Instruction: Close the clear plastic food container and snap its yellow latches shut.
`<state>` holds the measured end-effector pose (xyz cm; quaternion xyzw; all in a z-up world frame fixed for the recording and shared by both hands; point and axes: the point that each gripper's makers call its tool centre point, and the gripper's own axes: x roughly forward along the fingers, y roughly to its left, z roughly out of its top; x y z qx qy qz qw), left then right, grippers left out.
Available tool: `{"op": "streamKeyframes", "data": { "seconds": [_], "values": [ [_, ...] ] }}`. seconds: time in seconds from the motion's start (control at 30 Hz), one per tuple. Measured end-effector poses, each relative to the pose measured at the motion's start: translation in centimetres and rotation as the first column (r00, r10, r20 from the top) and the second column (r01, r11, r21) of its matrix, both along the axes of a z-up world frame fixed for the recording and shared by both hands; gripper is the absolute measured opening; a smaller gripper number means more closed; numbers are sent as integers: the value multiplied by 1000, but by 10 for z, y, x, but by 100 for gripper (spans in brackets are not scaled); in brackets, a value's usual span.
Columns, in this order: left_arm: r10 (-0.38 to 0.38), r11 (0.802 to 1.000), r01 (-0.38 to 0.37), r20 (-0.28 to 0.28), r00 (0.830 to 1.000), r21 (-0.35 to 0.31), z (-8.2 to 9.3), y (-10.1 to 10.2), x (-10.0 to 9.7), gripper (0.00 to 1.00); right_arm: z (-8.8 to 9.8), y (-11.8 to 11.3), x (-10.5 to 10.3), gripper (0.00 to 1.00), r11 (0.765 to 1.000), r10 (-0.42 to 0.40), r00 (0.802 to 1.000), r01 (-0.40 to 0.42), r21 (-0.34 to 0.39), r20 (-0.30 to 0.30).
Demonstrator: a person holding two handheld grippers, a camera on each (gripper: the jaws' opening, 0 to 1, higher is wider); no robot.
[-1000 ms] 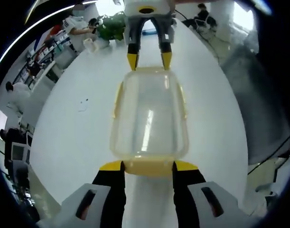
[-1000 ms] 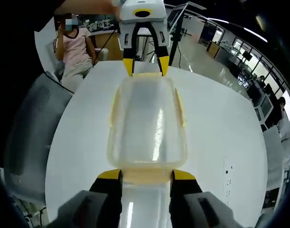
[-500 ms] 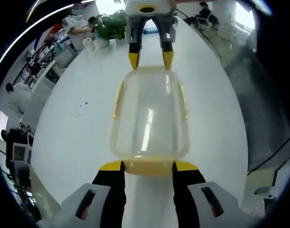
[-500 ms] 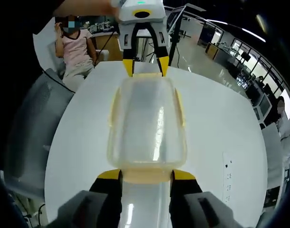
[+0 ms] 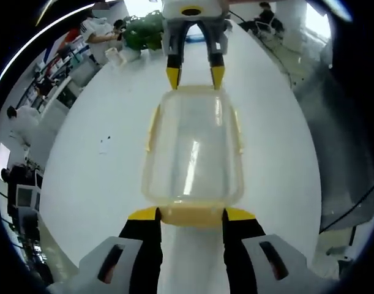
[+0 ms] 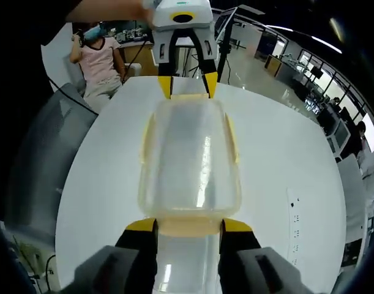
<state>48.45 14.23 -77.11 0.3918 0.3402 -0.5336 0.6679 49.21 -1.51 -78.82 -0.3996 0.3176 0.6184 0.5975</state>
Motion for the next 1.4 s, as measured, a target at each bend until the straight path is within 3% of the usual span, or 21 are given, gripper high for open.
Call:
{"op": "streamKeyframes", "data": {
  "seconds": [0.67,1.4],
  "values": [
    [6,1000,-6,3,1000,18,3,-40,1,35,-2,-40,1,36,1000,4,1000,-4,-4,-7],
    [-13,1000,13,-12,1000,12,-3,-67,10,35,-5,-69,1,36,999,-30,1000,29,-23,-11]
  ]
}}
